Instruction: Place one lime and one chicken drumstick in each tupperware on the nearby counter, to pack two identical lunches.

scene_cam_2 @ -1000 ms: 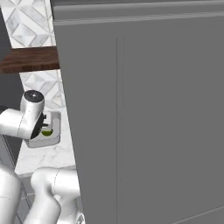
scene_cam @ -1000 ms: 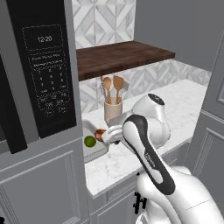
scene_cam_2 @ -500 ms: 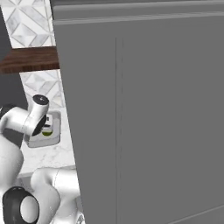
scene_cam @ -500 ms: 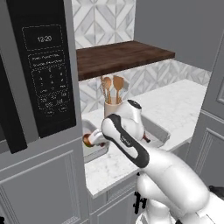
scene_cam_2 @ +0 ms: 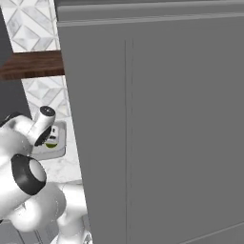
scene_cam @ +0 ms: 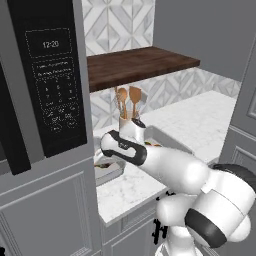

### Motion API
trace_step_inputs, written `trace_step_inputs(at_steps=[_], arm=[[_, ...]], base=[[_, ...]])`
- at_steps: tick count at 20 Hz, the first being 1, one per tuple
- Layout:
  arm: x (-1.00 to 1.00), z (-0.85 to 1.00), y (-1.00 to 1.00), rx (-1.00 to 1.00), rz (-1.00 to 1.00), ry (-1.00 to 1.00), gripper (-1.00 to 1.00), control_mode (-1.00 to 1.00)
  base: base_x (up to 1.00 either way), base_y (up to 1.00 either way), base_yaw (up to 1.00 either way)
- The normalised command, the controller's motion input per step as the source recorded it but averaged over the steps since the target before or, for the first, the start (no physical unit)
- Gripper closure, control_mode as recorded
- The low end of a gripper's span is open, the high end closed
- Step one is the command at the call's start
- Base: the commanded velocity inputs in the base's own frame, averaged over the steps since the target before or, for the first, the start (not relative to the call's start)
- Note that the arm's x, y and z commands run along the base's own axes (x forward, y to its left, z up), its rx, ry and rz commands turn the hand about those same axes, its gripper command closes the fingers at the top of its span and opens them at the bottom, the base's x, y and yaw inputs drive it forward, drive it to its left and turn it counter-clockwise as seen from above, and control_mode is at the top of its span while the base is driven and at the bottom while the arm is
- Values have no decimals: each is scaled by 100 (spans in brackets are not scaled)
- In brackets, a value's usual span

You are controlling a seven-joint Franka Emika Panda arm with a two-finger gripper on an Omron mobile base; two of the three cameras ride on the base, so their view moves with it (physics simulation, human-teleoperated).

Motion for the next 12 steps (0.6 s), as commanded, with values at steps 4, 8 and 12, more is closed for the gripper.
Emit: trace_step_inputs(at_steps=[4, 8, 12], arm=[[54, -21, 2, 0, 0, 1, 100, -100], [38, -34, 14, 0, 0, 0, 100, -100], [32, -36, 30, -1, 0, 0, 100, -100]], base=[[0, 0, 0], [0, 0, 0], [0, 0, 0]])
